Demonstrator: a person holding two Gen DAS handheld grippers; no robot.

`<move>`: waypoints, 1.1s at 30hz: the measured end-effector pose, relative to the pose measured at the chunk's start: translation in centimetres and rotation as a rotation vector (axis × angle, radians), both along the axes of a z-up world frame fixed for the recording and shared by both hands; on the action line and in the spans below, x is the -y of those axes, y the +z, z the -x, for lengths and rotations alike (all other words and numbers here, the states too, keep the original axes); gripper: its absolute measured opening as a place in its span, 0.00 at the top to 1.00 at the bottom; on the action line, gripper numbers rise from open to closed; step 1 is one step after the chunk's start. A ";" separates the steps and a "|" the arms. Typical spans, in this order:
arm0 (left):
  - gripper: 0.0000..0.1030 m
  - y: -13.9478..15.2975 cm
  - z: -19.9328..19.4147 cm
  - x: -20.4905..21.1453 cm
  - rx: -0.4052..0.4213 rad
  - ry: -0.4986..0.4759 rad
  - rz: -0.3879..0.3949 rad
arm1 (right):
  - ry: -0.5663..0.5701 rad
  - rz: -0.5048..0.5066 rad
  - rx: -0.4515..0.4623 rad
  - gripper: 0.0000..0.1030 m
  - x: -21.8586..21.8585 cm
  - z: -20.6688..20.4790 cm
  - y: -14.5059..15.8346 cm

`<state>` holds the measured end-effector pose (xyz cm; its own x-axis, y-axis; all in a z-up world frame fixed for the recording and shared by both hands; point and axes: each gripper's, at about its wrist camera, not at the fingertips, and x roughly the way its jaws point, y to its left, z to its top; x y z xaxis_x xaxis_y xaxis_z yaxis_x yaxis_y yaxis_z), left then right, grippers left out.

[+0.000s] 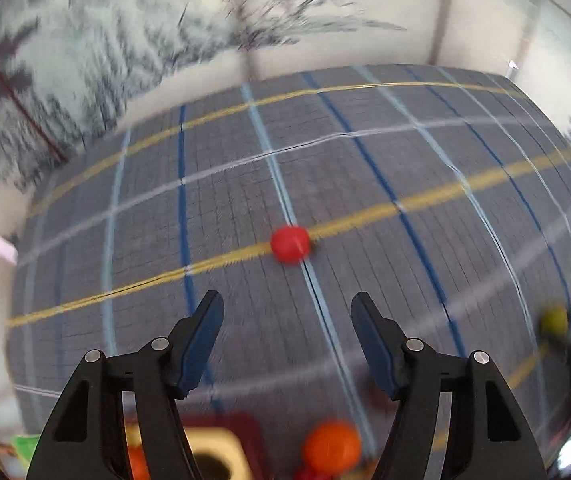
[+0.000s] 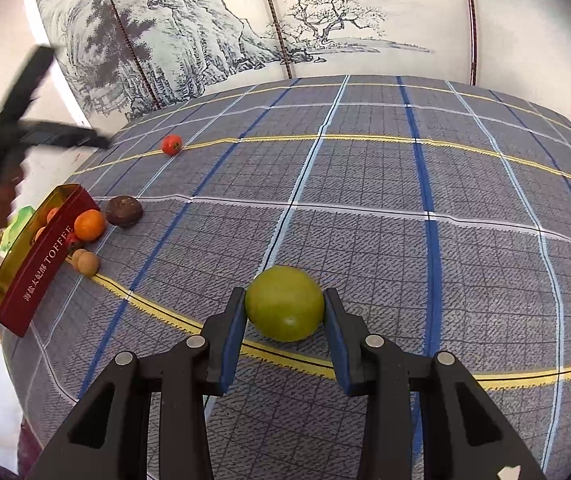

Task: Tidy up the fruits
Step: 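Grasp a red tomato with the left gripper while the right holds the lime, then carry the red tomato into the tin and open the left gripper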

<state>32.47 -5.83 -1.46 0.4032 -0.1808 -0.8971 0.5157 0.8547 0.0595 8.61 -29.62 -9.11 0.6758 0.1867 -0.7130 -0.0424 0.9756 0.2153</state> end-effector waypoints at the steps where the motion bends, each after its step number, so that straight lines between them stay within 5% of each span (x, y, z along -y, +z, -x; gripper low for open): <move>1: 0.35 -0.8 -1.4 0.3 -0.025 0.027 0.004 | 0.004 -0.008 -0.001 0.66 0.0 0.0 0.0; 9: 0.35 -4.8 -5.8 2.9 -0.038 0.065 -0.051 | 0.019 -0.073 -0.012 0.65 0.7 -0.2 -0.4; 11: 0.46 -5.5 -6.1 3.2 -0.030 0.072 -0.053 | 0.022 -0.078 -0.012 0.65 0.7 -0.2 -0.4; 12: 0.64 -5.9 -6.1 3.3 -0.045 0.075 -0.047 | 0.024 -0.083 -0.011 0.65 0.7 -0.1 -0.4; 17: 0.68 -5.5 -4.9 3.5 -0.015 0.101 -0.039 | 0.025 -0.122 -0.010 0.65 1.1 -0.1 -0.5; 25: 0.68 1.0 5.2 1.1 0.050 0.146 0.129 | 0.023 -0.109 -0.012 0.65 1.0 -0.2 -0.4; 33: 0.68 5.1 16.8 -2.0 0.145 0.211 0.165 | 0.019 -0.092 -0.013 0.65 0.9 -0.2 -0.4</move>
<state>15.69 -3.85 3.59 0.5691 -0.2177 -0.7929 0.3221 0.9463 -0.0286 8.80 -30.47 -9.54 0.6622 0.2646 -0.7010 -0.0572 0.9507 0.3048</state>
